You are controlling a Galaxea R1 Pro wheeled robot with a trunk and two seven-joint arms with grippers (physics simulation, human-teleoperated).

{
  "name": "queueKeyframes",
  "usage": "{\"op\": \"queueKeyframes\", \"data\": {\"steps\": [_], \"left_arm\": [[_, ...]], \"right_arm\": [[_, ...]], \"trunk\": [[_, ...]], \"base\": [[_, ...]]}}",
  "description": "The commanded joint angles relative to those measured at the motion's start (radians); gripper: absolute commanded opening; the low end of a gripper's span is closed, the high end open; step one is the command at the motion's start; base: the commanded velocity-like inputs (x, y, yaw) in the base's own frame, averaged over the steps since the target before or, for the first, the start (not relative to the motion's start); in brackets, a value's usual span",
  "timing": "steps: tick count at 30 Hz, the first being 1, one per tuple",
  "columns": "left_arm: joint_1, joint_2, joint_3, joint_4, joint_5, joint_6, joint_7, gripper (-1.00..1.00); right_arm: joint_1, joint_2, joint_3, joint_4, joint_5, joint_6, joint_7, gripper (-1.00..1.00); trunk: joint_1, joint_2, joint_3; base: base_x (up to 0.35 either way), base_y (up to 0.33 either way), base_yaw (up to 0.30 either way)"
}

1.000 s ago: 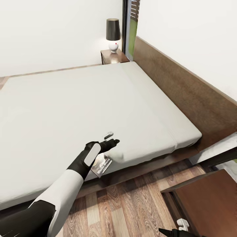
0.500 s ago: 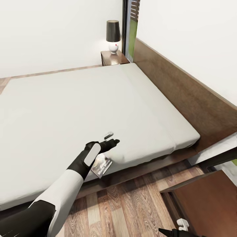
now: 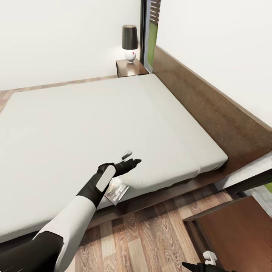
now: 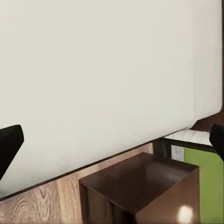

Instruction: In the bedroom, move the book from the bed onto either nightstand, and place the two sandals side by side next to the bed.

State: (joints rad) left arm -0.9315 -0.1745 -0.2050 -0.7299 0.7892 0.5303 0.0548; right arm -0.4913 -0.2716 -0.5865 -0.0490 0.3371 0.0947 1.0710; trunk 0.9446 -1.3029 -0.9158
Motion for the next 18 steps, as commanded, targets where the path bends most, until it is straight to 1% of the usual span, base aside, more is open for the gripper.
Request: {"op": "queueKeyframes", "data": {"steps": [1, 4, 6, 7, 9, 10, 11, 14, 15, 18], "left_arm": [[0.008, 0.000, -0.001, 0.000, 0.008, 0.003, 0.001, 1.00], [0.050, 0.000, -0.001, -0.004, 0.006, 0.002, -0.010, 1.00], [0.081, 0.009, -0.002, -0.006, 0.005, 0.002, -0.029, 1.00], [0.086, 0.010, -0.002, -0.007, 0.005, 0.002, -0.037, 1.00], [0.099, 0.014, -0.005, -0.009, 0.004, 0.002, -0.068, 1.00], [0.106, 0.016, -0.013, -0.012, 0.004, 0.002, -0.092, 1.00], [0.110, 0.017, -0.019, -0.015, 0.004, 0.002, -0.103, 1.00], [0.137, 0.026, -0.067, -0.040, 0.004, 0.002, -0.146, 1.00], [0.149, 0.032, -0.106, -0.057, 0.004, 0.003, -0.158, 1.00], [0.153, 0.033, -0.116, -0.061, 0.005, 0.003, -0.160, 1.00]], "right_arm": [[0.000, 0.000, -0.009, -0.001, 0.006, 0.010, 0.004, 1.00], [0.000, 0.000, -0.009, -0.001, 0.006, 0.010, 0.004, 1.00], [0.000, 0.000, -0.009, 0.000, 0.006, 0.010, 0.004, 1.00], [0.000, 0.000, -0.009, 0.000, 0.006, 0.010, 0.004, 1.00], [0.000, 0.000, -0.009, -0.001, 0.006, 0.010, 0.004, 1.00], [0.000, 0.000, -0.009, -0.001, 0.006, 0.010, 0.004, 1.00], [0.000, 0.000, -0.009, 0.000, 0.006, 0.010, 0.004, 1.00], [0.000, 0.000, -0.009, -0.001, 0.006, 0.010, 0.004, 1.00], [-0.001, 0.000, -0.009, 0.000, 0.006, 0.010, 0.004, 1.00], [0.000, 0.000, -0.009, 0.000, 0.006, 0.010, 0.004, 1.00]], "trunk": [[-0.004, 0.007, 0.003], [-0.015, 0.028, 0.012], [-0.023, 0.042, 0.018], [-0.027, 0.049, 0.021], [-0.035, 0.063, 0.028], [-0.038, 0.070, 0.031], [-0.042, 0.077, 0.034], [-0.054, 0.098, 0.043], [-0.058, 0.105, 0.047], [-0.069, 0.126, 0.056]], "base": [[0.000, 0.000, 0.000], [0.000, 0.000, 0.000], [0.000, 0.000, 0.000], [0.000, 0.000, 0.000], [0.000, 0.000, 0.000], [0.000, 0.000, 0.000], [0.000, 0.000, 0.000], [0.000, 0.000, 0.000], [0.000, 0.000, 0.000], [0.000, 0.000, 0.000]]}}
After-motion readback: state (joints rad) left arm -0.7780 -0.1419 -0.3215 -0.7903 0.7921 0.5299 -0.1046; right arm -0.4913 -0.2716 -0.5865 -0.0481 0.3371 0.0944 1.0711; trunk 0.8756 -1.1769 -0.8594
